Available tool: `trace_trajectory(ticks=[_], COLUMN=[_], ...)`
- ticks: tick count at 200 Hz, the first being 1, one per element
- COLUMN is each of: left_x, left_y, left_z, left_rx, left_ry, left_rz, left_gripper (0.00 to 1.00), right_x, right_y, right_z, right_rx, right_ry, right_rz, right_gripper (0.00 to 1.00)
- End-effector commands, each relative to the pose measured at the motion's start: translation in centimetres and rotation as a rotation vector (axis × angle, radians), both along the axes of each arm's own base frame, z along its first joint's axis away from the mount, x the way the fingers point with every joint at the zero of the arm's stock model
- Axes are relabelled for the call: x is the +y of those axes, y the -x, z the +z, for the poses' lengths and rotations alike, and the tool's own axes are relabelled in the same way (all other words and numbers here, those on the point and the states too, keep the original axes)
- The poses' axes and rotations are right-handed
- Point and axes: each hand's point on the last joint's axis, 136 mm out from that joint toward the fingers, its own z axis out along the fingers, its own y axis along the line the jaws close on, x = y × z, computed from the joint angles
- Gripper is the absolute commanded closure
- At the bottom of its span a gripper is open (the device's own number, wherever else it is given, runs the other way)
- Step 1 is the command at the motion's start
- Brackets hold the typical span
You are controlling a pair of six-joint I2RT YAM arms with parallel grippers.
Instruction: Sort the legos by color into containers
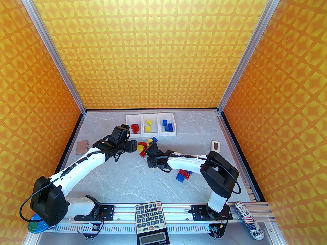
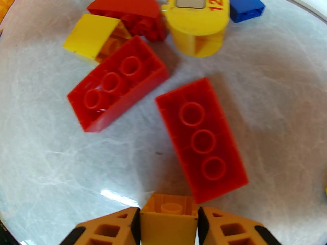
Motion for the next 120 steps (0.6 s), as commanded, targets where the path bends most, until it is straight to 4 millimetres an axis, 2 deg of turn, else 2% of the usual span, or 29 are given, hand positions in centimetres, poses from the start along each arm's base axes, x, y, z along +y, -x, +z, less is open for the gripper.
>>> trace_trajectory(ticks=[1, 20, 46, 58, 75, 120], left_x=[-0.2, -0.2, -0.1, -0.1, 0.0, 0.2], left_y=[-0.1, -0.1, 0.0, 0.0, 0.2, 0.7], left_z=[1.0, 1.0, 1.2, 1.4, 1.8, 3.3], left_rx=[-0.022, -0.020, -0.021, -0.024, -0.030, -0.068], left_ry=[0.018, 0.019, 0.020, 0.020, 0.023, 0.034], left_rz=[-0.005, -0.004, -0.003, -0.003, -0.007, -0.017], left_gripper=[0.28, 0.28, 0.29, 0.30, 0.30, 0.31], right_x=[-0.4, -0.4, -0.4, -0.3, -0.1, -0.5], right_y=[0.0, 0.2, 0.2, 0.1, -0.2, -2.3], right_z=[-0.6, -0.9, -0.6, 0.2, 2.4, 12.1], right_rx=[0.004, 0.013, 0.007, -0.009, -0.049, -0.259], right_ry=[0.065, 0.070, 0.068, 0.060, 0.039, 0.031], right_rz=[0.026, 0.036, 0.045, 0.056, 0.074, 0.105], right_gripper=[0.56, 0.57, 0.69, 0.72, 0.73, 0.72])
